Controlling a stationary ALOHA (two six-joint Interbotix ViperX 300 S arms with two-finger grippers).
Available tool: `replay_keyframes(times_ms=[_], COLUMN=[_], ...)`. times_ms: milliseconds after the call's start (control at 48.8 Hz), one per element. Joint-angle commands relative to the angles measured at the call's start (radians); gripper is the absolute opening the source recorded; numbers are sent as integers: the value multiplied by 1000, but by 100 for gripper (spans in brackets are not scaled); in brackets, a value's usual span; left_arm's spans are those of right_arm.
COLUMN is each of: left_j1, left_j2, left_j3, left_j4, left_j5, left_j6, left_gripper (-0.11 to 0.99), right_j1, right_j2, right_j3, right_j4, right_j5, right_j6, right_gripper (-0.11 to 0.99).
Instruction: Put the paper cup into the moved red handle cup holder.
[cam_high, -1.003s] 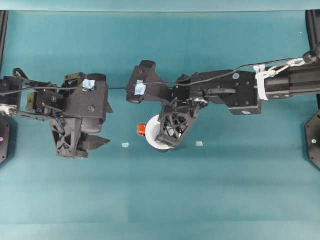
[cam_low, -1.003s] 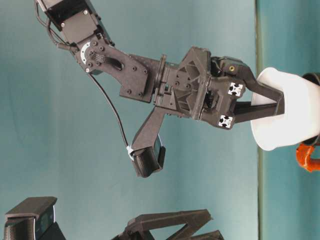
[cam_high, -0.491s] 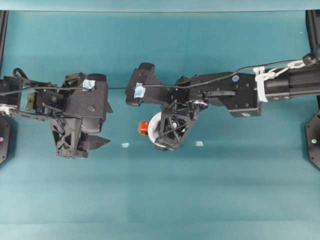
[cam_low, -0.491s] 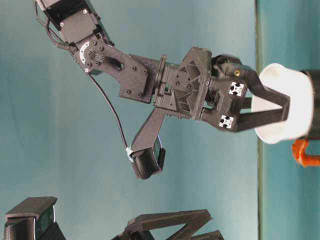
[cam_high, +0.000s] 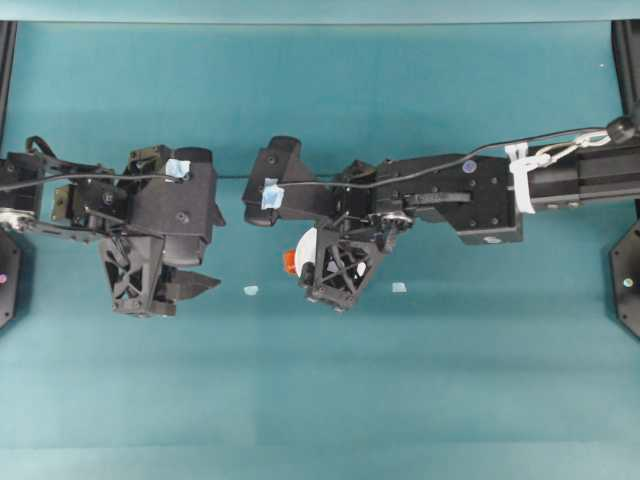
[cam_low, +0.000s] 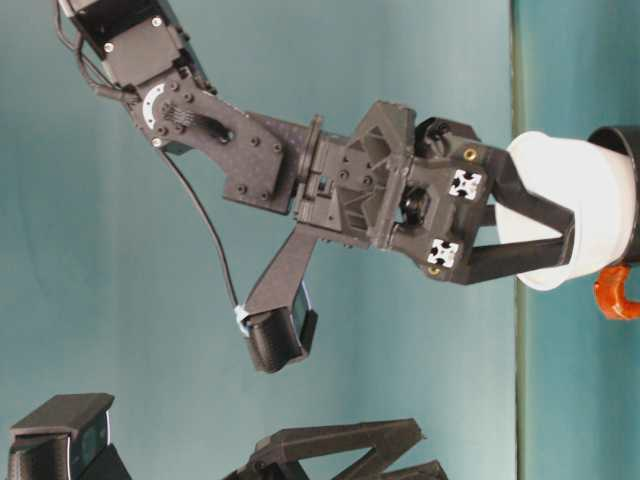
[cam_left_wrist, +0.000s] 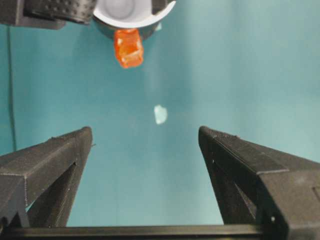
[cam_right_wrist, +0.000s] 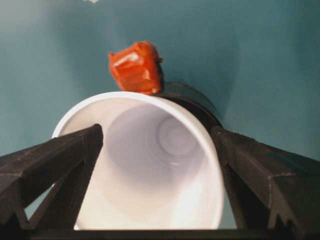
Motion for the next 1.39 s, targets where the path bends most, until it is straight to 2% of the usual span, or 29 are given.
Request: replay_keyframes(times_ms=[0,266,512,737,860,1044,1229,1372], left_j1=[-2,-2,-2,-12,-12,-12,-21,-26], left_j2=[-8,-8,-9,-9,-9,-11,-11,-11], left_j3=[-11,-12,-11,-11,-11,-11,-12,-11], left_j4=[3,3,3,3,3,3,3,3], left_j5=[-5,-6,-6,-6,-5,-6,-5,-6], left_j6=[-2,-2,-3,-3,-3,-3,-3,-5], left_gripper=[94,94,94,94,94,94,94,94], right_j1=[6,8,5,5,0,-12,-14,-6], right_j2=[-23,-41,-46,-81,-123,-181,-222,-265], right_j3=[-17,-17,-23,-37,-37,-35,-32,-14], right_j4=[-2,-2,-2,-2,-5,-23,-23,-23], right_j5=[9,97,89,109,120,137,138,132], right_j6=[2,5,3,-2,-3,-2,-11,-14], right_gripper=[89,87,80,80,80,80,80,80])
